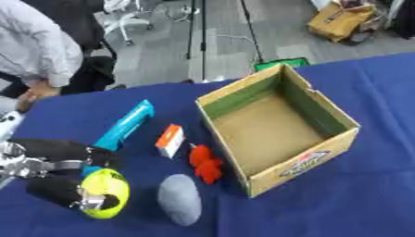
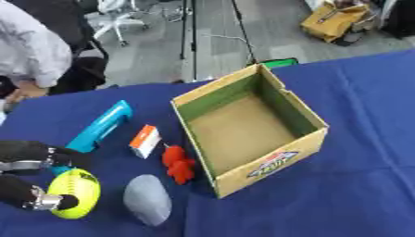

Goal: Pick up objects on the table and place them in the box.

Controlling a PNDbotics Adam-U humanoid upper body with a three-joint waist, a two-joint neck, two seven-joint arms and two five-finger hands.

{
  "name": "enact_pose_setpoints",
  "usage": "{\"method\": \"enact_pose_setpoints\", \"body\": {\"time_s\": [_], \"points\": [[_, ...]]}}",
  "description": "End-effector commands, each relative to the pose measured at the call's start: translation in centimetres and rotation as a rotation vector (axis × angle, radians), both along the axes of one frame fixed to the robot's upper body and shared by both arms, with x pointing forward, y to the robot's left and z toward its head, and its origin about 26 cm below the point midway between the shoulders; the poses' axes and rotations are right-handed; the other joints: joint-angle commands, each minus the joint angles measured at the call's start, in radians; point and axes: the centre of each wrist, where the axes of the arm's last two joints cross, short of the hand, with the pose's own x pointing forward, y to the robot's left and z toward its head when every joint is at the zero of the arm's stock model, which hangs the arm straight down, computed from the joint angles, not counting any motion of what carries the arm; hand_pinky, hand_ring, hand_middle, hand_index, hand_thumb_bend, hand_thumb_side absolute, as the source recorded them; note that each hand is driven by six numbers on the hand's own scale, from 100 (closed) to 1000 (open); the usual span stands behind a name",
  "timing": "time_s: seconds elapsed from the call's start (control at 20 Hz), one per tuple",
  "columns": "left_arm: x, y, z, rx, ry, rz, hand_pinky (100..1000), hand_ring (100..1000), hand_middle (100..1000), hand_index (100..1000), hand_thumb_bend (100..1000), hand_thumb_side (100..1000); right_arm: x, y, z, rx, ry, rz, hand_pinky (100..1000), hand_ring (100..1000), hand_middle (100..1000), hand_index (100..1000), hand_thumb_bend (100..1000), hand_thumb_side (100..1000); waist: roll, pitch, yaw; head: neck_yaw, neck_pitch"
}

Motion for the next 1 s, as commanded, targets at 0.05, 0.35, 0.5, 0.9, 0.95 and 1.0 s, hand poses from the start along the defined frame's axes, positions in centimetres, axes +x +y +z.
{"method": "enact_pose_setpoints", "body": {"time_s": [0.05,0.35,0.5,0.9,0.95,1.0], "points": [[0.23,0.40,0.69,0.021,-0.023,0.013,853,920,1000,1000,515,941,-0.23,0.19,0.95,-0.013,-0.042,-0.005,892,818,595,609,100,545,-0.006,-0.013,-0.002,0.005,-0.011],[0.53,0.49,0.29,0.031,-0.012,0.009,860,934,1000,1000,538,953,-0.22,0.19,0.94,-0.012,-0.043,-0.002,892,817,593,604,100,543,-0.007,-0.011,-0.004,0.010,-0.014],[0.63,0.39,0.20,0.026,-0.005,-0.003,835,926,1000,1000,558,945,-0.21,0.21,0.92,-0.011,-0.044,-0.001,892,816,590,599,100,539,-0.008,-0.008,-0.007,0.013,-0.016],[1.00,0.45,-0.25,0.048,-0.014,-0.006,872,943,1000,1000,577,944,-0.19,0.25,0.88,-0.008,-0.044,0.005,891,814,585,595,100,538,-0.008,-0.004,-0.010,0.015,-0.020],[1.03,0.45,-0.29,0.054,-0.015,-0.007,884,948,1000,1000,581,946,-0.18,0.26,0.88,-0.008,-0.045,0.007,891,814,584,595,100,538,-0.009,-0.003,-0.010,0.015,-0.021],[1.07,0.49,-0.31,0.062,-0.018,-0.004,893,950,1000,1000,584,943,-0.18,0.26,0.86,-0.007,-0.045,0.007,891,814,582,593,100,537,-0.009,-0.002,-0.010,0.015,-0.022]]}}
